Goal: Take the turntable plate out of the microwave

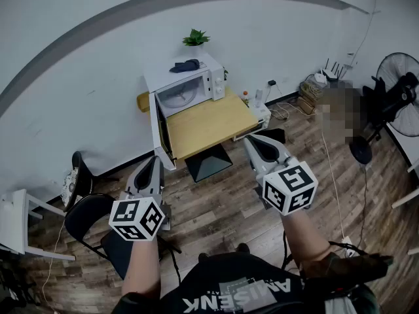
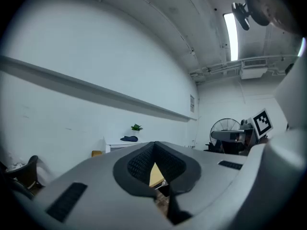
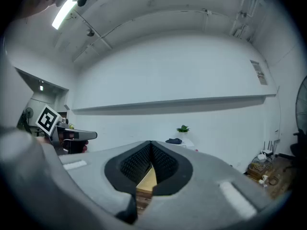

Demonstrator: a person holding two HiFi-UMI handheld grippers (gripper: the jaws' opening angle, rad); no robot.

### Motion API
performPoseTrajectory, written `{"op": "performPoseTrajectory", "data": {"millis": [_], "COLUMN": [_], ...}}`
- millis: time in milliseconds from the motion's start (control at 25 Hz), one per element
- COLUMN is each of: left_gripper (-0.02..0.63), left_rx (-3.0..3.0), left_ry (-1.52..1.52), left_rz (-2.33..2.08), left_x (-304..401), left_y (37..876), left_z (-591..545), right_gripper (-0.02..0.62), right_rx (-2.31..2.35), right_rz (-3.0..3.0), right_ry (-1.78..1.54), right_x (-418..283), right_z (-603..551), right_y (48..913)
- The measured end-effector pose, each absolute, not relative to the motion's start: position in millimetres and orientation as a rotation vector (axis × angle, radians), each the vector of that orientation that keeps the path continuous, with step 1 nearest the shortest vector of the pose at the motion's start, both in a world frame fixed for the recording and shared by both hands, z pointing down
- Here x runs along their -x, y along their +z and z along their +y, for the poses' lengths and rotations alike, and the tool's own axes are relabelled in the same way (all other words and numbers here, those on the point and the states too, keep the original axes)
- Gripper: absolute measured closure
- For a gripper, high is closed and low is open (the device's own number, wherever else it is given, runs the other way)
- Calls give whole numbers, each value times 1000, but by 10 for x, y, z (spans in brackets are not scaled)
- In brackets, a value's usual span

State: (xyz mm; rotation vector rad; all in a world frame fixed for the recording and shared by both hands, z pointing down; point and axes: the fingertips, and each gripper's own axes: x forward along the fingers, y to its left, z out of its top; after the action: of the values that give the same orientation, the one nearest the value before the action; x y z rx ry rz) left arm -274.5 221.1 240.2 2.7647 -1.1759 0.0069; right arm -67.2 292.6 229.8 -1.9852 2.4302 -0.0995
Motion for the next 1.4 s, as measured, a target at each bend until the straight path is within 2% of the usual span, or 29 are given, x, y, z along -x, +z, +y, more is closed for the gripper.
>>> {"op": "performPoseTrajectory", "data": {"millis": [440, 640, 1120, 1400], "left_gripper": [604, 604, 604, 604], "left_rx": [-2763, -2763, -2725, -2698], "left_ry": [-22, -19, -36, -62], "left_rz": [-1065, -1083, -1147, -1215], "left_x": [2541, 2463, 2013, 1694], "left_y": [2412, 2412, 2420, 2469], "left_z": [2306, 2290, 2314, 2307], "right_gripper": [589, 589, 589, 589], "right_rx": [1961, 2002, 1905, 1904], "right_rz": [2434, 2418, 2452, 2523], "right_ry": [-137, -2, -103, 59], "right_x": [594, 515, 114, -177], "right_z": [2937, 2941, 2963, 2984], "right_y": [2309, 2258, 2363, 2394]}}
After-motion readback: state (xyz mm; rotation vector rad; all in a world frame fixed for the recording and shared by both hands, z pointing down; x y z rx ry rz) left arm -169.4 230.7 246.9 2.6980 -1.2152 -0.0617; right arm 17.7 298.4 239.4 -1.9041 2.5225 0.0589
